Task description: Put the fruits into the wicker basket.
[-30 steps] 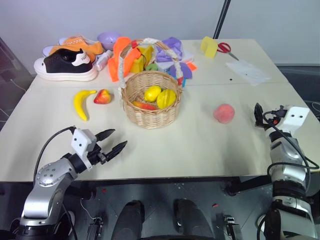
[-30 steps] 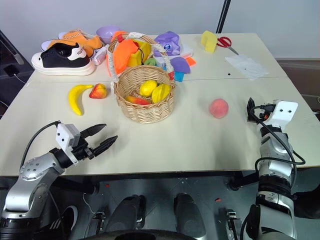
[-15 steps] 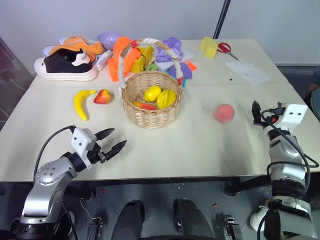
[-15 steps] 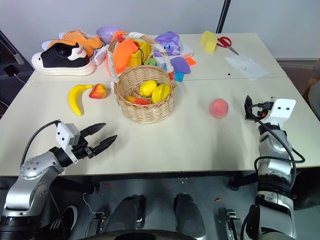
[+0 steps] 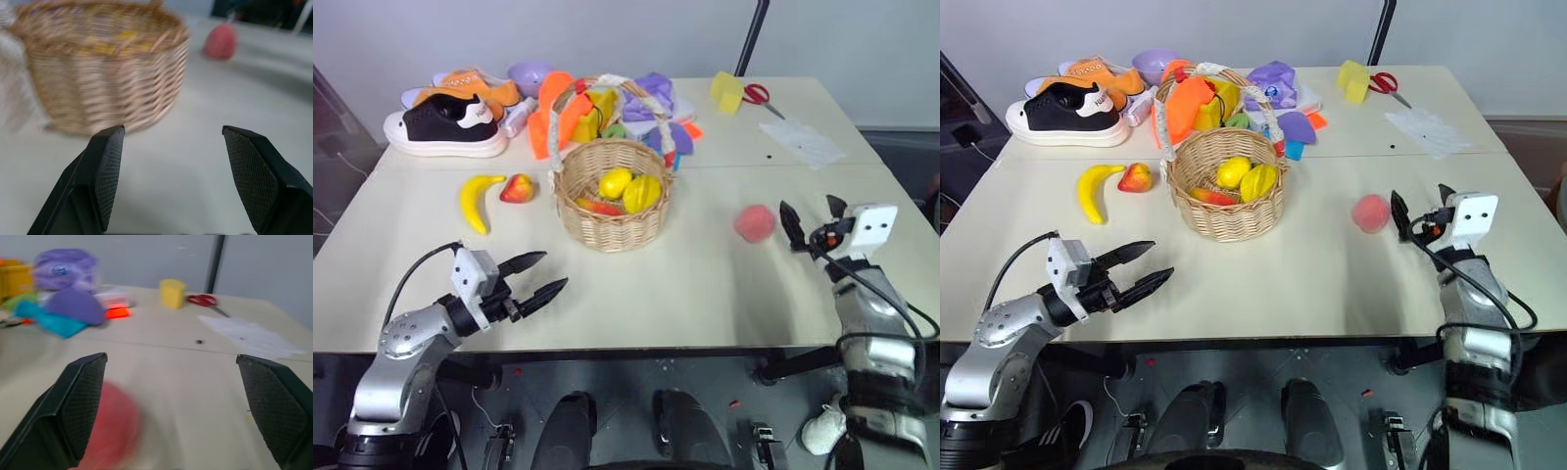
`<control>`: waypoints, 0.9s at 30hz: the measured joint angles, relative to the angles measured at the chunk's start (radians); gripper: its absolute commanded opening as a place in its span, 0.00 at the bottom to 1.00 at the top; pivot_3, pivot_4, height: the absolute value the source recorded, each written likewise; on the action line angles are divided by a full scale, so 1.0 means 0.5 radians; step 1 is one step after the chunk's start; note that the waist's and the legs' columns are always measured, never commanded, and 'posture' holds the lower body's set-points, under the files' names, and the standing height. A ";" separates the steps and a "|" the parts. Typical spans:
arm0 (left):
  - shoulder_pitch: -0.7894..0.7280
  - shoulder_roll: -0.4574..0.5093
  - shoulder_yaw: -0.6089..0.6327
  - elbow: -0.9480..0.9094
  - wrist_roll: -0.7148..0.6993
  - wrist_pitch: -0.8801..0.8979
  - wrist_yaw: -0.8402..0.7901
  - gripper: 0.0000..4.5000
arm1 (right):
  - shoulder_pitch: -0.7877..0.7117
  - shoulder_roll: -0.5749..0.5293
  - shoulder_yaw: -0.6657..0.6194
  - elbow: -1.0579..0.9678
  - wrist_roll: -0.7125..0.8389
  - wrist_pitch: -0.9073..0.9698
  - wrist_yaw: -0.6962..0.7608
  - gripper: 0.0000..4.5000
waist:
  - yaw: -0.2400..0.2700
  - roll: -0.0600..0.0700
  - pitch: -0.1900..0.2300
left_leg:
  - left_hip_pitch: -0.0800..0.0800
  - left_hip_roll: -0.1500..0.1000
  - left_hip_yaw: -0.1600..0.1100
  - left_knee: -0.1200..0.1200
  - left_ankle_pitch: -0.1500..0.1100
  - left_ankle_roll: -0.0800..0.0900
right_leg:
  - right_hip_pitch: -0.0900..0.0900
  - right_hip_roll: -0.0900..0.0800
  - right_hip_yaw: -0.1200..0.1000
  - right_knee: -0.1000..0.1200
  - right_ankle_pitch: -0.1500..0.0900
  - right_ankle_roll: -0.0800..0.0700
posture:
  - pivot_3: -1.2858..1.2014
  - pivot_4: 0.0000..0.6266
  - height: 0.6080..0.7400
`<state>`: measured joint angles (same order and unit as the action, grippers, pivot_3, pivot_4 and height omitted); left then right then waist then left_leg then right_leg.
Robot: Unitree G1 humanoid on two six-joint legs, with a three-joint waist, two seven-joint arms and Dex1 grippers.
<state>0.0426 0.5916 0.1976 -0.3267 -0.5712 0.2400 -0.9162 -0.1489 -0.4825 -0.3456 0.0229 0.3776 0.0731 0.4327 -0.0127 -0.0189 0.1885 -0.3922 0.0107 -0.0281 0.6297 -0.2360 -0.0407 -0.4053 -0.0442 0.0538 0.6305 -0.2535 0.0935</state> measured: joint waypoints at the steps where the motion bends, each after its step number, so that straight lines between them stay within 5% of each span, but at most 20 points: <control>1: -0.033 0.016 0.018 -0.002 -0.025 0.012 -0.019 0.76 | 0.066 -0.003 0.005 -0.102 0.040 0.065 0.020 0.98 | -0.004 0.000 0.000 | 0.000 0.000 0.001 0.001 0.000 0.000 | 0.000 0.000 0.000 0.000 0.000 0.000 | 0.52 0.24 1.00; 12: -0.198 0.001 -0.083 0.076 -0.052 0.016 -0.115 0.76 | 0.434 0.012 0.046 -0.673 0.012 0.365 -0.107 0.98 | -0.012 0.000 0.000 | 0.001 0.000 0.002 0.001 0.000 0.000 | 0.000 0.001 0.001 -0.001 0.000 -0.001 | 0.52 0.24 1.00; 27: -0.223 0.008 -0.120 0.080 -0.052 0.022 -0.121 0.76 | -0.583 -0.295 0.331 -0.299 -0.038 1.403 -0.180 0.98 | -0.009 0.001 0.000 | -0.002 0.000 0.002 0.000 0.000 0.000 | -0.004 0.001 0.000 -0.002 0.000 -0.001 | 0.52 0.24 1.00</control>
<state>-0.0689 0.5955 0.1377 -0.2867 -0.5970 0.2509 -0.9766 -0.4402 -0.6299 -0.1803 -0.1266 0.3586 0.7747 0.3425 -0.0172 -0.0186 0.1887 -0.3933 0.0106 -0.0274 0.6298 -0.2360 -0.0407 -0.4072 -0.0439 0.0540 0.6298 -0.2536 0.0928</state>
